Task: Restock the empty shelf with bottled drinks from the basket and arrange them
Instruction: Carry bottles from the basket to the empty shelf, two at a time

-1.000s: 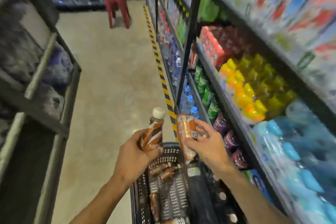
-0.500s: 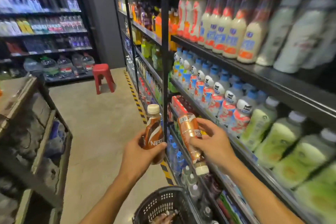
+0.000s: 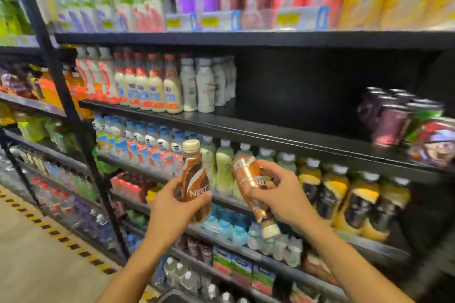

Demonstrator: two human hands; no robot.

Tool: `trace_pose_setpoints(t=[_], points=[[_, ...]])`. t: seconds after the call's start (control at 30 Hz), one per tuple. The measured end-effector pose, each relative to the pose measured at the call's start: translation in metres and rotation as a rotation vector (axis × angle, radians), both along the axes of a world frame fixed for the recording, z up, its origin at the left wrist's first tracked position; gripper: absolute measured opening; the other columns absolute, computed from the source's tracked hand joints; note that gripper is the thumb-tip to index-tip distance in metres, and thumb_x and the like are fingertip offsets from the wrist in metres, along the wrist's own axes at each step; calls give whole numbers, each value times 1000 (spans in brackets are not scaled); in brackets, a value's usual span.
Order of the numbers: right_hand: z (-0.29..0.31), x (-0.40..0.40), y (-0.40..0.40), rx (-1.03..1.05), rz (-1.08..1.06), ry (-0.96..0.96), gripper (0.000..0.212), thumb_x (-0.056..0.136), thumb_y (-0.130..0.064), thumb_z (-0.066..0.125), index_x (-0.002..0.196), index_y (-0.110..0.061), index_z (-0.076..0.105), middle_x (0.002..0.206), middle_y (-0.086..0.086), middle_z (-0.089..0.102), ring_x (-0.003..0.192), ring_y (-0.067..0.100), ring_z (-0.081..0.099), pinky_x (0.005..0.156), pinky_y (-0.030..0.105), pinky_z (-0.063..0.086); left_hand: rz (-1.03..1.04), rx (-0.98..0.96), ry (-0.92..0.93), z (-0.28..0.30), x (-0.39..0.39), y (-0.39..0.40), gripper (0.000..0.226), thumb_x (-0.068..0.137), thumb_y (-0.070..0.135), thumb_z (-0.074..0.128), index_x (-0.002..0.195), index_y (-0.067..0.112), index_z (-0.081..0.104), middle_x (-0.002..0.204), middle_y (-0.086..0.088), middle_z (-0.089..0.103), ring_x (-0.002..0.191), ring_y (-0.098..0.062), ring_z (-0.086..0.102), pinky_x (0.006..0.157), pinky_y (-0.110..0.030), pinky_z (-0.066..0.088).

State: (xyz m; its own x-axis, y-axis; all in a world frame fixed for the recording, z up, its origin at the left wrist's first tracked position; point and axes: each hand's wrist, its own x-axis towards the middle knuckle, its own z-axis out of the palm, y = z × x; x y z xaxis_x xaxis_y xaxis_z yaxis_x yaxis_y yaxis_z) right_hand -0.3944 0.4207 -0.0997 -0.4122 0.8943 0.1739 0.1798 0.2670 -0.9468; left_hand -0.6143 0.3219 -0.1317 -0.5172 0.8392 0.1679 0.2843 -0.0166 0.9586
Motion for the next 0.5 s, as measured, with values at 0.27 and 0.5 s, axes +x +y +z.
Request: trace_pose_setpoints(t=[0.27, 0.5], points=[[27, 187, -44, 124, -352, 20, 66, 76, -16, 88, 135, -28, 60, 129, -9, 64, 100, -7, 65, 72, 9, 52, -356, 31, -47, 29, 168, 29, 42, 70, 23, 89, 108, 25, 69, 94, 9, 78, 87, -7, 74, 86, -35, 58], [42, 354, -106, 163, -553, 14, 74, 77, -22, 86, 142, -33, 54, 134, -13, 60, 112, 1, 61, 72, 10, 52, -567, 46, -53, 41, 339, 10, 38, 73, 25, 89, 107, 28, 71, 95, 12, 78, 90, -7, 74, 89, -39, 58]])
